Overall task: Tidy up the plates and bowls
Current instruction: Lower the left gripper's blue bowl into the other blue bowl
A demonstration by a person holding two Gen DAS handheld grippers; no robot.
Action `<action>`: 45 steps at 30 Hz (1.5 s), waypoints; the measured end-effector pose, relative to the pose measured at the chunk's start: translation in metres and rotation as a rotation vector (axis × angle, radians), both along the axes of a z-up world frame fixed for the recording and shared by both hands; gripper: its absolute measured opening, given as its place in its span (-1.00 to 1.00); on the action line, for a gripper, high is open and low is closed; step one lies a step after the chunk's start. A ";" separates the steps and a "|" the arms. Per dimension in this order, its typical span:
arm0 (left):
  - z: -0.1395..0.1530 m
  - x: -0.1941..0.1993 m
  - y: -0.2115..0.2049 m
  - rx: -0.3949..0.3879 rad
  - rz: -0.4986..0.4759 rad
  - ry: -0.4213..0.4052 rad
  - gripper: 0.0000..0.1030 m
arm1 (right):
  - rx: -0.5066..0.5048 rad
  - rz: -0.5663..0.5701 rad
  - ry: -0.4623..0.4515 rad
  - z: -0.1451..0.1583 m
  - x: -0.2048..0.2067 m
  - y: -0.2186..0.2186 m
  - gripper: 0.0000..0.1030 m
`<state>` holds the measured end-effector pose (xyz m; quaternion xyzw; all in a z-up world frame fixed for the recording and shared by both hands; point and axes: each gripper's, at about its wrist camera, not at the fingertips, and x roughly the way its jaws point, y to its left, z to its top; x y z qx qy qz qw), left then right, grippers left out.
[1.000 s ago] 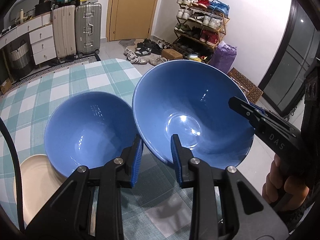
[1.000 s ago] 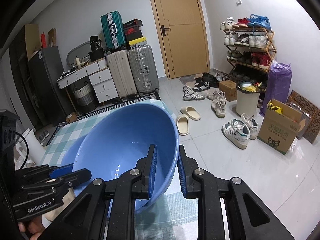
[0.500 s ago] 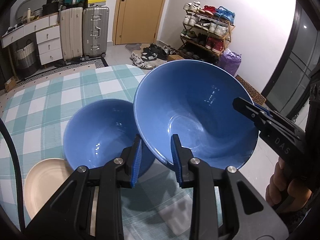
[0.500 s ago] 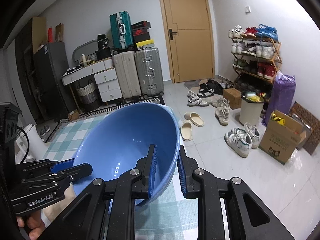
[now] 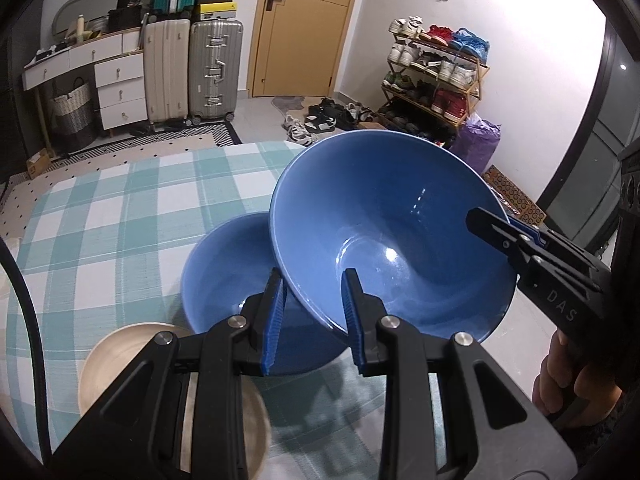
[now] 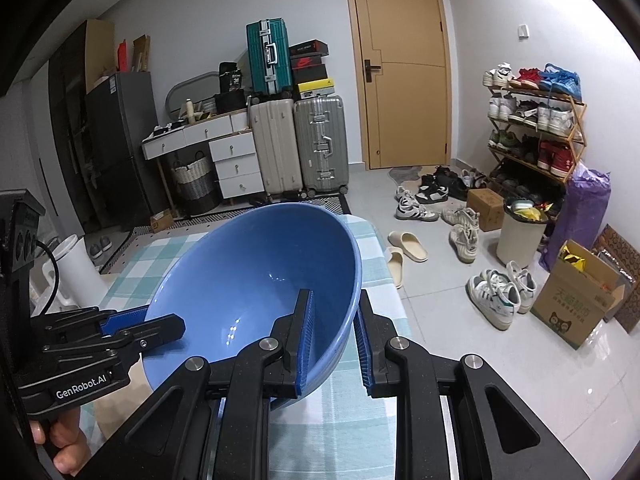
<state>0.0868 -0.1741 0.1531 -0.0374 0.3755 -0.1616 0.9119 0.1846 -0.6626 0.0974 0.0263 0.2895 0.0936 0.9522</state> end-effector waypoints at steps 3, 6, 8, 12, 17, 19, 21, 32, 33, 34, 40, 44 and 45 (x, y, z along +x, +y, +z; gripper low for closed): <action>0.000 0.001 0.008 0.002 0.014 0.005 -0.51 | 0.002 0.016 0.009 -0.002 0.005 0.008 -0.60; -0.003 0.003 0.016 0.003 0.028 0.011 -0.51 | 0.002 0.031 0.014 -0.005 0.008 0.016 -0.59; -0.006 0.004 0.021 0.000 0.035 0.015 -0.51 | 0.005 0.037 0.023 -0.008 0.012 0.021 -0.59; -0.013 0.009 0.033 -0.005 0.047 0.029 -0.51 | 0.001 0.051 0.038 -0.014 0.018 0.031 -0.58; -0.024 0.018 0.046 -0.012 0.060 0.043 -0.51 | 0.000 0.064 0.064 -0.022 0.025 0.043 -0.58; -0.027 0.022 0.048 -0.010 0.064 0.046 -0.51 | -0.003 0.068 0.071 -0.025 0.027 0.048 -0.58; -0.032 0.026 0.052 -0.004 0.069 0.051 -0.51 | -0.004 0.072 0.080 -0.029 0.030 0.052 -0.58; -0.056 0.049 0.073 0.002 0.098 0.081 -0.51 | -0.011 0.105 0.127 -0.050 0.049 0.070 -0.58; -0.059 0.051 0.074 0.005 0.101 0.085 -0.51 | -0.014 0.105 0.130 -0.052 0.050 0.071 -0.58; -0.061 0.053 0.075 0.007 0.103 0.087 -0.51 | -0.018 0.106 0.133 -0.053 0.052 0.072 -0.58; -0.075 0.064 0.079 0.019 0.104 0.106 -0.51 | -0.034 0.110 0.155 -0.065 0.063 0.077 -0.57; -0.085 0.071 0.081 0.027 0.105 0.115 -0.51 | -0.042 0.113 0.164 -0.071 0.067 0.079 -0.57; -0.086 0.072 0.081 0.030 0.106 0.115 -0.51 | -0.047 0.112 0.162 -0.072 0.066 0.079 -0.57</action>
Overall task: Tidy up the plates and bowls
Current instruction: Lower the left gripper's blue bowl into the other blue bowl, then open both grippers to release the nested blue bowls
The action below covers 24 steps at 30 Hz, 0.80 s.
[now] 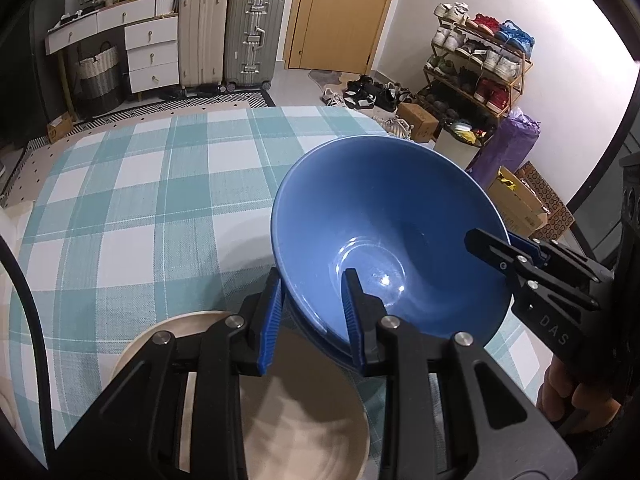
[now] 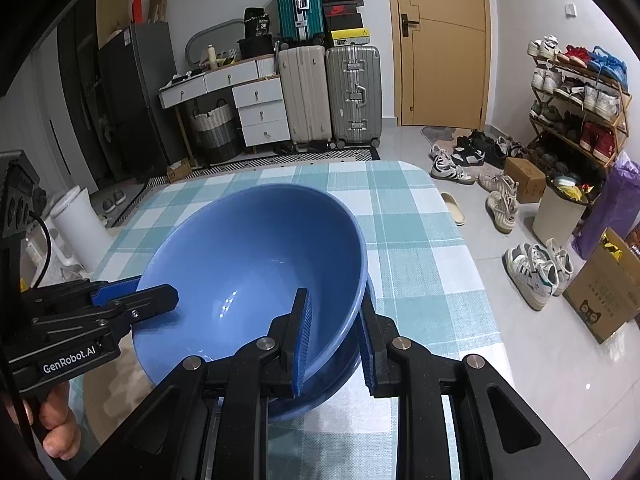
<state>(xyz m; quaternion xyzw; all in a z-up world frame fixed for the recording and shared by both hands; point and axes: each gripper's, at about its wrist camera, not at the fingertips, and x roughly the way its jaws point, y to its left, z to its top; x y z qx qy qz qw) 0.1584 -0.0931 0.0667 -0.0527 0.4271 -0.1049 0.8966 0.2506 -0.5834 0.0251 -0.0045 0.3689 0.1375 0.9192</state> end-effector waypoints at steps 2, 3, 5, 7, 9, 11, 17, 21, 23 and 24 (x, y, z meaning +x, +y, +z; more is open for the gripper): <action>-0.002 0.001 -0.001 0.005 -0.001 0.000 -0.51 | -0.006 0.000 0.002 -0.001 0.002 0.002 -0.57; -0.003 0.002 -0.002 0.009 -0.001 0.000 -0.51 | -0.010 -0.002 0.001 -0.003 0.002 0.003 -0.57; -0.005 0.003 -0.003 0.022 -0.004 0.000 -0.51 | -0.029 -0.005 -0.001 -0.005 0.003 0.006 -0.57; -0.007 0.004 -0.004 0.031 -0.003 0.001 -0.51 | -0.049 -0.009 -0.002 -0.007 0.003 0.009 -0.57; -0.011 0.006 -0.006 0.042 -0.006 0.004 -0.51 | -0.062 -0.011 -0.005 -0.009 0.000 0.013 -0.57; -0.013 0.007 -0.006 0.050 -0.007 0.005 -0.51 | -0.074 -0.016 -0.006 -0.010 0.000 0.015 -0.57; -0.018 0.008 -0.011 0.083 -0.006 -0.006 -0.51 | -0.106 -0.025 -0.015 -0.014 -0.004 0.019 -0.57; -0.019 0.007 -0.013 0.100 -0.005 -0.010 -0.51 | -0.133 -0.026 -0.020 -0.017 -0.006 0.021 -0.57; -0.020 0.007 -0.013 0.102 -0.007 -0.007 -0.51 | -0.141 -0.027 -0.023 -0.018 -0.007 0.022 -0.57; -0.020 0.007 -0.014 0.104 -0.007 -0.007 -0.51 | -0.141 -0.026 -0.023 -0.019 -0.008 0.023 -0.57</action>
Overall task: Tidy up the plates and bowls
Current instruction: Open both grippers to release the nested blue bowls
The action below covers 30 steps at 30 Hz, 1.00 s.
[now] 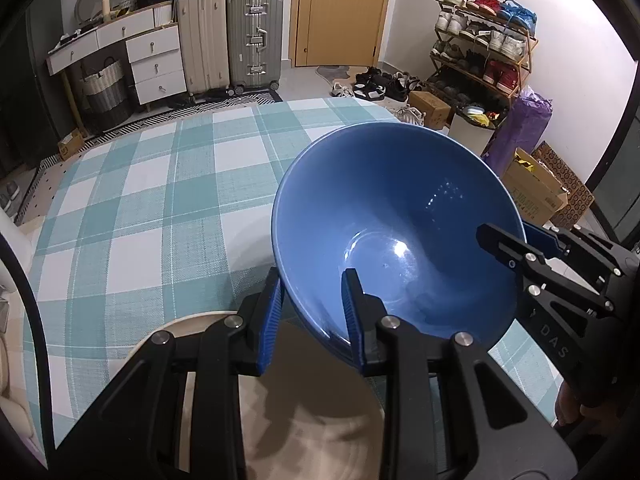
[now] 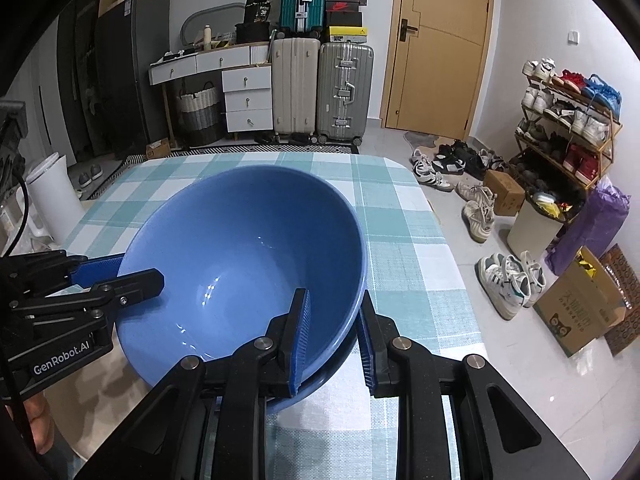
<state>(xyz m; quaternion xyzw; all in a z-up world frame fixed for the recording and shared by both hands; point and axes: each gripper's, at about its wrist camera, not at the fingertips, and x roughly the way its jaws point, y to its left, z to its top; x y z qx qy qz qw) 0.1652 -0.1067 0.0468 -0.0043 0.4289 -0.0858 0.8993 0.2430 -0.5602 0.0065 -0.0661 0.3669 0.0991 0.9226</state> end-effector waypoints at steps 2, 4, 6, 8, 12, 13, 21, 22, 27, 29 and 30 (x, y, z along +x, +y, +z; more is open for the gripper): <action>0.000 -0.001 0.000 0.000 0.000 0.001 -0.51 | 0.001 0.000 -0.001 -0.001 0.000 0.001 -0.57; 0.000 -0.001 0.002 -0.004 -0.003 0.005 -0.51 | -0.006 0.000 -0.003 -0.001 0.000 0.001 -0.57; -0.003 0.001 0.004 -0.012 -0.004 0.017 -0.51 | -0.013 0.002 -0.007 -0.002 -0.001 0.002 -0.57; -0.003 0.001 0.006 -0.018 -0.005 0.017 -0.51 | -0.015 0.003 -0.009 -0.002 -0.001 0.002 -0.57; -0.004 0.002 0.007 -0.018 -0.007 0.017 -0.51 | -0.015 -0.001 -0.009 -0.002 -0.001 0.003 -0.57; -0.004 0.002 0.007 -0.020 -0.007 0.017 -0.51 | -0.018 -0.003 -0.007 -0.003 -0.001 0.003 -0.57; -0.008 0.004 0.009 -0.036 -0.003 0.034 -0.51 | -0.018 -0.011 0.006 -0.007 -0.002 0.000 -0.54; -0.009 0.004 0.009 -0.037 -0.004 0.035 -0.51 | -0.018 -0.011 0.012 -0.009 -0.001 -0.001 -0.54; -0.009 0.004 0.009 -0.044 0.000 0.038 -0.46 | 0.002 -0.006 0.025 -0.013 0.000 -0.005 -0.51; -0.010 0.005 0.010 -0.055 0.004 0.044 -0.43 | 0.016 -0.004 0.031 -0.014 0.001 -0.007 -0.47; -0.011 0.005 0.011 -0.058 0.005 0.045 -0.42 | 0.022 -0.004 0.033 -0.014 0.002 -0.009 -0.44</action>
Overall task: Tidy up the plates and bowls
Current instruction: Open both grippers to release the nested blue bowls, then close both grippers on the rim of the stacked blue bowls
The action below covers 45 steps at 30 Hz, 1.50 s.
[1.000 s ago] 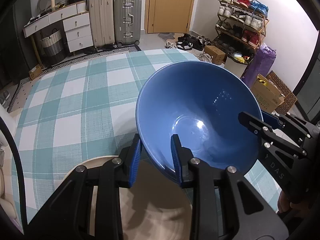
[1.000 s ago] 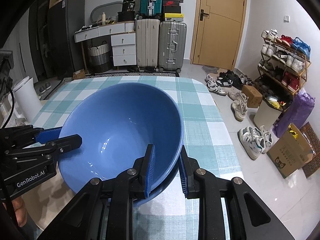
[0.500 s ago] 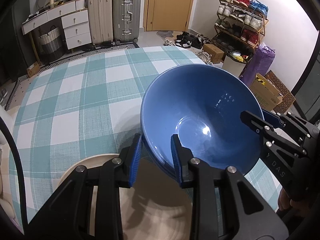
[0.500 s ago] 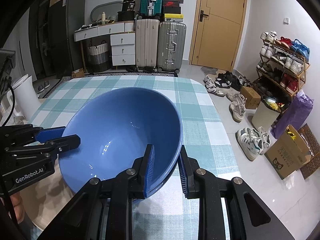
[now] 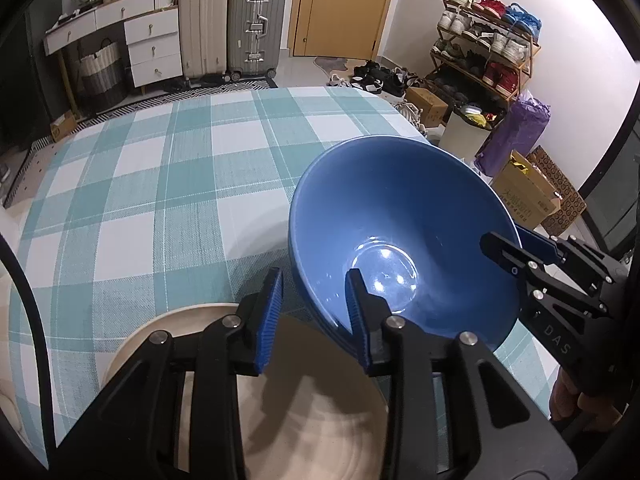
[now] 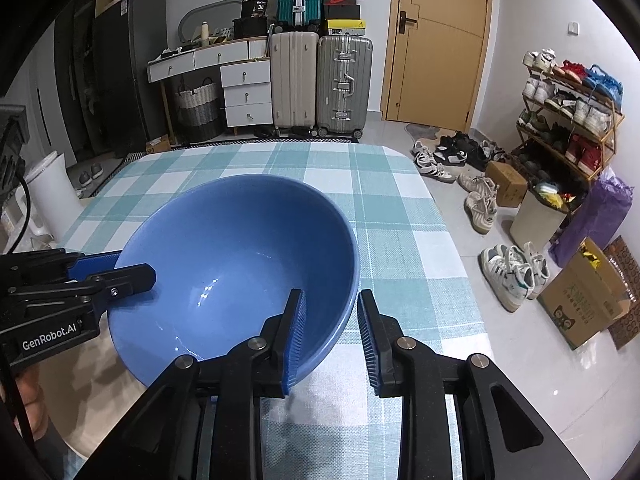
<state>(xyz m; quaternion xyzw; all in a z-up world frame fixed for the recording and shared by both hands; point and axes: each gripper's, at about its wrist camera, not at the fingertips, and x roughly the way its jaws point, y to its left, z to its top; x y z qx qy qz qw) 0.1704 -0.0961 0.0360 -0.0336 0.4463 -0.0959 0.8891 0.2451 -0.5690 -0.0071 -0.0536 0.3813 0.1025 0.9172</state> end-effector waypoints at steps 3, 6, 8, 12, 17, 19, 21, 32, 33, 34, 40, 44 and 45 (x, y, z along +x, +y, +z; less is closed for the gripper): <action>-0.001 0.002 0.003 -0.009 0.003 -0.001 -0.36 | 0.024 0.005 0.011 0.000 0.001 -0.003 -0.32; 0.000 0.003 0.007 -0.030 0.005 -0.002 -0.19 | 0.036 0.004 0.012 -0.001 0.002 -0.007 -0.17; 0.002 0.003 0.012 -0.049 0.007 -0.009 0.09 | 0.054 0.004 0.014 -0.001 0.002 -0.009 -0.07; 0.007 0.003 0.023 -0.099 0.017 -0.030 0.57 | 0.082 0.012 0.015 -0.001 0.002 -0.014 0.29; 0.005 0.007 0.034 -0.148 0.031 -0.018 1.00 | 0.160 0.031 0.003 0.001 0.000 -0.022 0.75; 0.002 0.008 0.038 -0.182 0.041 -0.020 0.97 | 0.179 0.029 0.000 0.000 0.002 -0.025 0.88; -0.001 0.010 0.040 -0.198 0.043 -0.009 0.97 | 0.194 0.025 0.003 -0.001 0.003 -0.027 0.92; -0.025 0.025 0.042 -0.264 0.086 0.055 0.97 | 0.337 0.015 0.040 -0.015 0.012 -0.039 0.95; -0.027 0.027 0.043 -0.272 0.085 0.059 0.95 | 0.350 0.016 0.046 -0.017 0.013 -0.040 0.95; -0.028 0.028 0.043 -0.278 0.084 0.064 0.87 | 0.361 0.018 0.051 -0.018 0.014 -0.040 0.95; -0.033 0.031 0.039 -0.315 0.054 0.075 0.46 | 0.378 0.049 0.064 -0.021 0.013 -0.035 0.72; -0.031 0.031 0.028 -0.287 0.021 0.065 0.20 | 0.396 0.056 0.077 -0.023 0.013 -0.034 0.58; -0.030 0.030 0.027 -0.286 0.015 0.066 0.15 | 0.397 0.053 0.080 -0.024 0.013 -0.034 0.56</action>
